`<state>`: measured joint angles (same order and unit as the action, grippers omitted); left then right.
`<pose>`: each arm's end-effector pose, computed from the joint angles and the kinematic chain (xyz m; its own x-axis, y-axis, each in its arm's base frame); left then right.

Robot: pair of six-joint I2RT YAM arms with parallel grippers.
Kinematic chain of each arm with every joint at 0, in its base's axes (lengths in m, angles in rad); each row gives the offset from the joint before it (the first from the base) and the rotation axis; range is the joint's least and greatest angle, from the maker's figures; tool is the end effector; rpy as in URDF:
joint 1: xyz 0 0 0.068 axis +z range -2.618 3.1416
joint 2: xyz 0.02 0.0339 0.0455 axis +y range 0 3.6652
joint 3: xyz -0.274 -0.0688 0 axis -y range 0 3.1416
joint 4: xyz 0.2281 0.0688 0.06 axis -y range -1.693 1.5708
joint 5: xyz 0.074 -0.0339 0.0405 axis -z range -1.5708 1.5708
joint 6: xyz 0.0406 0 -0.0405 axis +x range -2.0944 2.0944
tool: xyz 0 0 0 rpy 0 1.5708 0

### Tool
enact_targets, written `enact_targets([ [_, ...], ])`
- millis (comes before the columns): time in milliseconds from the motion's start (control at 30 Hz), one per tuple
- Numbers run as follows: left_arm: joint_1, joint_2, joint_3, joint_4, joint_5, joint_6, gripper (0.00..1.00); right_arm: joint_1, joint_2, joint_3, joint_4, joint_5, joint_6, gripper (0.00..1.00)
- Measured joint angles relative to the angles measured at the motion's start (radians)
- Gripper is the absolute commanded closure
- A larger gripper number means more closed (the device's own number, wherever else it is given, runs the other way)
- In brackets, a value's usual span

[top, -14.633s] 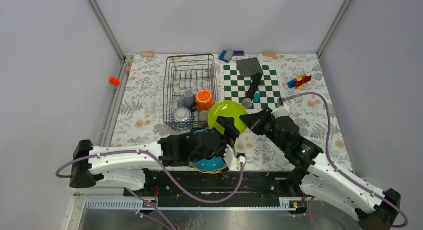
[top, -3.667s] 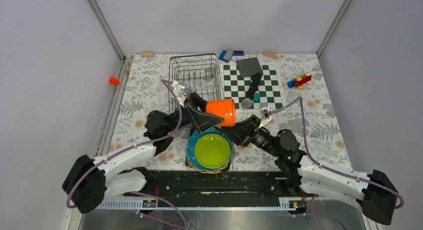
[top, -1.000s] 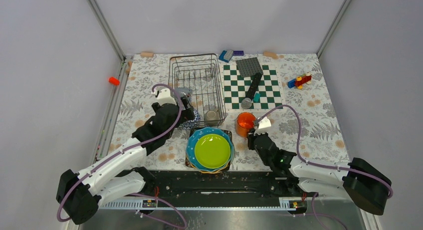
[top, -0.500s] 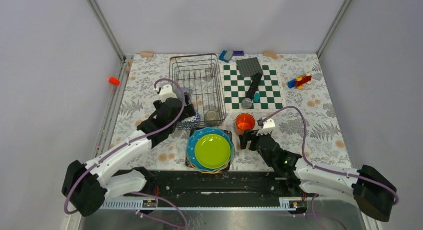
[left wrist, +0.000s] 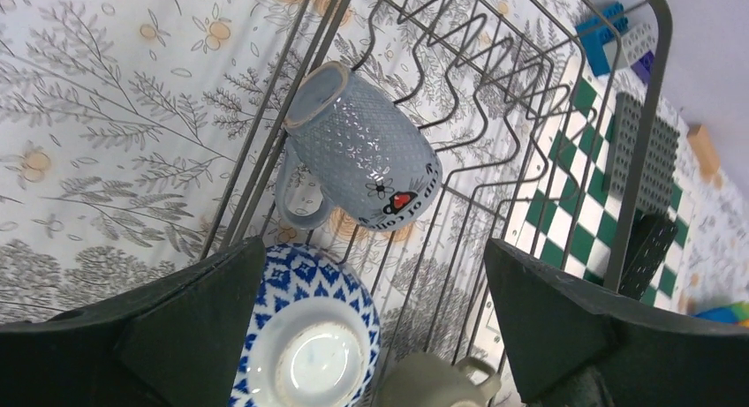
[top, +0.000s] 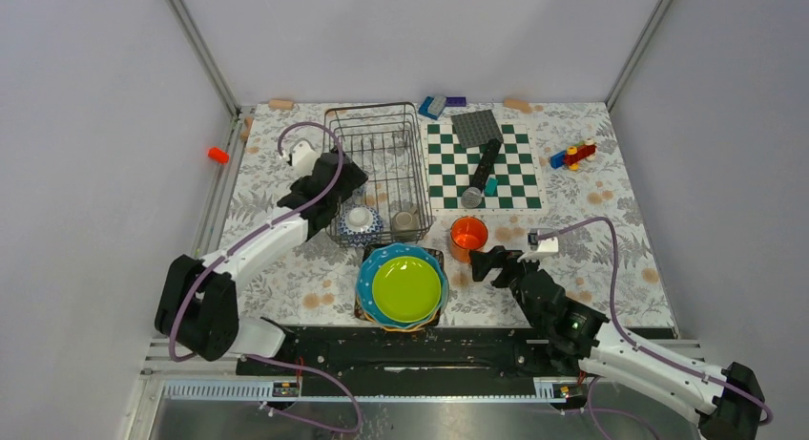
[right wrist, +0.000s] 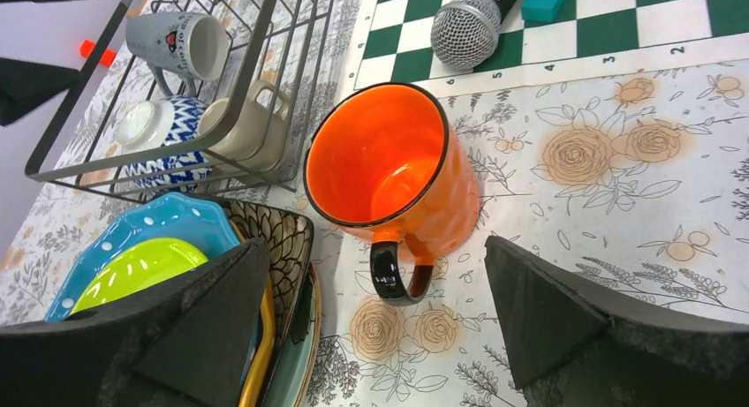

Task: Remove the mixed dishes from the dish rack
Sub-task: Place the cup at the center of the board, then pick up the cup from the dish rack.

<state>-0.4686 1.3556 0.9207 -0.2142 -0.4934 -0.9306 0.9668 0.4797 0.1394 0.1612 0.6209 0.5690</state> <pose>0.2595 -0.1098 0.2731 -0.3712 -0.6038 -0.7055 -0.3960 0.7901 -0.4679 0.0860 0.0831 0.2013 -0.2708 0.3792 -0.8848 -0.2356 0.8651 0.4429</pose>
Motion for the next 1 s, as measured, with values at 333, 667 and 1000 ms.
enact_targets([
  [333,0.024,0.179,0.093,-0.008,-0.034,-0.235,0.01,0.0,-0.031,0.0,-0.075,0.034,0.016,0.0],
  [667,0.03,0.313,0.227,-0.144,-0.139,-0.406,0.02,0.0,-0.079,-0.014,-0.077,0.064,0.016,0.0],
  [1000,0.052,0.438,0.356,-0.232,-0.158,-0.509,0.05,0.0,-0.156,-0.031,-0.119,0.106,0.017,0.0],
])
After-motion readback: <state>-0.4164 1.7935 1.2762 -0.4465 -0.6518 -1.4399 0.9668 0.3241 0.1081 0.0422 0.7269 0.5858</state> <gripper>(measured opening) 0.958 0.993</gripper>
